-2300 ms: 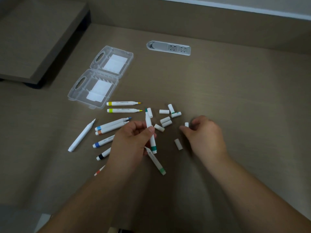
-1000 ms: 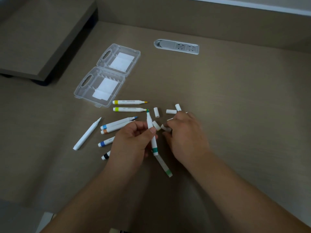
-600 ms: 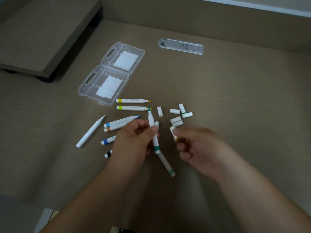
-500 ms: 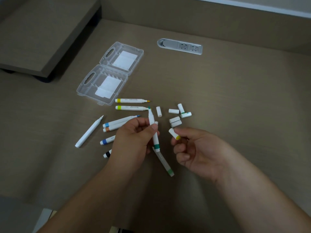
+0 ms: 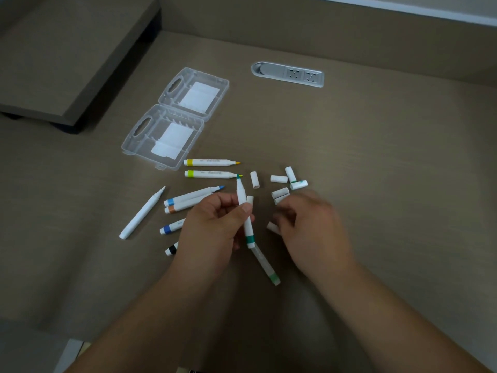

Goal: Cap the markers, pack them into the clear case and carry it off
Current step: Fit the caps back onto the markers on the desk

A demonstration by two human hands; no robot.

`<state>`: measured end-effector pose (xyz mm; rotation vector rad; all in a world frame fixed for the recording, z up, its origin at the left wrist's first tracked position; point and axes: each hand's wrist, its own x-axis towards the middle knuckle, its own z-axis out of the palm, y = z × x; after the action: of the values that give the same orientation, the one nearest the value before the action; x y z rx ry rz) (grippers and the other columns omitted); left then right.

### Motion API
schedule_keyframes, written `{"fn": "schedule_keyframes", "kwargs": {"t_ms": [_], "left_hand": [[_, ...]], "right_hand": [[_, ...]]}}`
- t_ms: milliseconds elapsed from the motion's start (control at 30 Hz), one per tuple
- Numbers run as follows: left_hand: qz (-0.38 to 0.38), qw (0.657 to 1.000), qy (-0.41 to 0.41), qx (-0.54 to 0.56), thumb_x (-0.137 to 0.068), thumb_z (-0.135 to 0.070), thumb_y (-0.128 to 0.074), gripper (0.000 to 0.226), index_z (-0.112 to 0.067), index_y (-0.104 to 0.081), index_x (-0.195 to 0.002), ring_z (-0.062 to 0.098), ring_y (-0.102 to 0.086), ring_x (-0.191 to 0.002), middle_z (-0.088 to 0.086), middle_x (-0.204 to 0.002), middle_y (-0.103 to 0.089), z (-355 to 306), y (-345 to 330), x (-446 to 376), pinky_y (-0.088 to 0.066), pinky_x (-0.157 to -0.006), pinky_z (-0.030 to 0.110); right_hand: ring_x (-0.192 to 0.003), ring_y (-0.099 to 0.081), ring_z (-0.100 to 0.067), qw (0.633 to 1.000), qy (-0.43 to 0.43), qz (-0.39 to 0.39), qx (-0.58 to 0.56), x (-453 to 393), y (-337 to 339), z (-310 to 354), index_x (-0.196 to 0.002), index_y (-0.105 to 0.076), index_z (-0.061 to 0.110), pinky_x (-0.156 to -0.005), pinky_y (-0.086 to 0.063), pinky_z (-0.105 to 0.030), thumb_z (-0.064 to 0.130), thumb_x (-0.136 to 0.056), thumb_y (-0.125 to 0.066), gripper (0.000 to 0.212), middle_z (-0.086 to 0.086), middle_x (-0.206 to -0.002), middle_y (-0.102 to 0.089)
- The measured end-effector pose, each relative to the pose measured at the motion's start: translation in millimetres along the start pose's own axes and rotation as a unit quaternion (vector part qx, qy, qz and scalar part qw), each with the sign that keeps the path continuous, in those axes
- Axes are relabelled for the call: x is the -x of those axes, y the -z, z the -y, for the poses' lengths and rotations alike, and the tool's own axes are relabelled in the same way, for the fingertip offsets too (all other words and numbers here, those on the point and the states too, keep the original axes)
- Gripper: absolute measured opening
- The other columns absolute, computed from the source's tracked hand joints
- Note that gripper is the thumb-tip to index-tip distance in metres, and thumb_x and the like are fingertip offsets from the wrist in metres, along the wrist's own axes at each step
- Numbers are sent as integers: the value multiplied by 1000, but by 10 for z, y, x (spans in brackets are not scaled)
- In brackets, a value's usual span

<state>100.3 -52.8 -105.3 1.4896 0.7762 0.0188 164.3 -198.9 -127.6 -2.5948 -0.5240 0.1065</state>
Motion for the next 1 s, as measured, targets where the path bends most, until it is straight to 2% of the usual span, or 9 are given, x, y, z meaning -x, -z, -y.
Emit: {"fn": "schedule_keyframes", "kwargs": {"t_ms": [100,400,500,567,633,700,800,900,1000], "left_hand": [[-2,1000,6,2,-91,-21,-66,5,-24,-67,-94,0,-65,-57,-5,-75,-76,8,13,-10,-47,-48,19],[1,1000,13,4,-92,-19,-65,6,-23,-67,-96,-1,-66,-58,-3,-78,-76,12,17,-20,-46,-47,17],[5,1000,9,0,-92,-21,-65,6,-23,-67,-97,1,-66,-59,-2,-79,-76,21,26,-32,-47,-49,19],[7,1000,4,4,-92,-20,-65,5,-21,-68,-96,1,-64,-57,-2,-77,-76,14,29,-42,-47,-49,21],[8,1000,-1,4,-92,-21,-65,6,-19,-69,-97,1,-62,-55,-2,-76,-76,-6,21,-57,-47,-50,22],[6,1000,-6,-2,-91,-22,-65,7,-19,-69,-98,1,-63,-56,-3,-75,-75,-31,11,-68,-48,-53,24],[5,1000,-17,-14,-91,-24,-65,8,-23,-69,-99,2,-65,-59,-5,-77,-75,-62,-14,-79,-49,-55,25],[4,1000,-20,-19,-91,-25,-66,8,-25,-69,-98,3,-67,-62,-5,-79,-76,-79,-34,-91,-50,-56,25],[4,1000,-18,-11,-92,-23,-66,6,-24,-69,-97,4,-67,-61,-6,-77,-76,-74,-43,-107,-50,-56,27]], "right_hand": [[-95,-60,-20,998,8,-52,30,-137,15,-60,-98,-75,24,-79,-53,-33,15,-84,-66,19,2,-103,-61],[-97,-55,-22,991,37,39,120,-270,35,-34,-95,-73,21,-82,-41,-25,16,-88,-63,13,0,-100,-67],[-78,-58,-12,995,-60,46,-63,-258,109,8,-94,-73,22,-72,-48,-24,16,-87,-68,11,4,-84,-66],[-62,-52,-8,927,-190,79,-314,-227,223,66,-101,-72,22,-56,-44,-20,10,-88,-68,18,5,-76,-61],[-57,-46,-10,780,-312,146,-523,-180,340,130,-103,-71,13,-47,-33,-21,5,-91,-62,17,-2,-72,-58],[-53,-44,-10,649,-389,216,-618,-144,434,180,-98,-69,9,-43,-29,-20,7,-90,-60,13,-4,-69,-56],[-50,-44,-8,579,-426,264,-643,-116,468,200,-92,-67,8,-40,-29,-18,12,-88,-62,7,-3,-68,-56],[-48,-45,-8,580,-435,257,-638,-113,441,203,-87,-65,8,-38,-30,-17,12,-86,-66,4,-4,-66,-58],[-49,-48,-10,697,-398,194,-565,-136,369,157,-87,-67,6,-40,-34,-20,8,-84,-71,5,-7,-68,-62]]}}
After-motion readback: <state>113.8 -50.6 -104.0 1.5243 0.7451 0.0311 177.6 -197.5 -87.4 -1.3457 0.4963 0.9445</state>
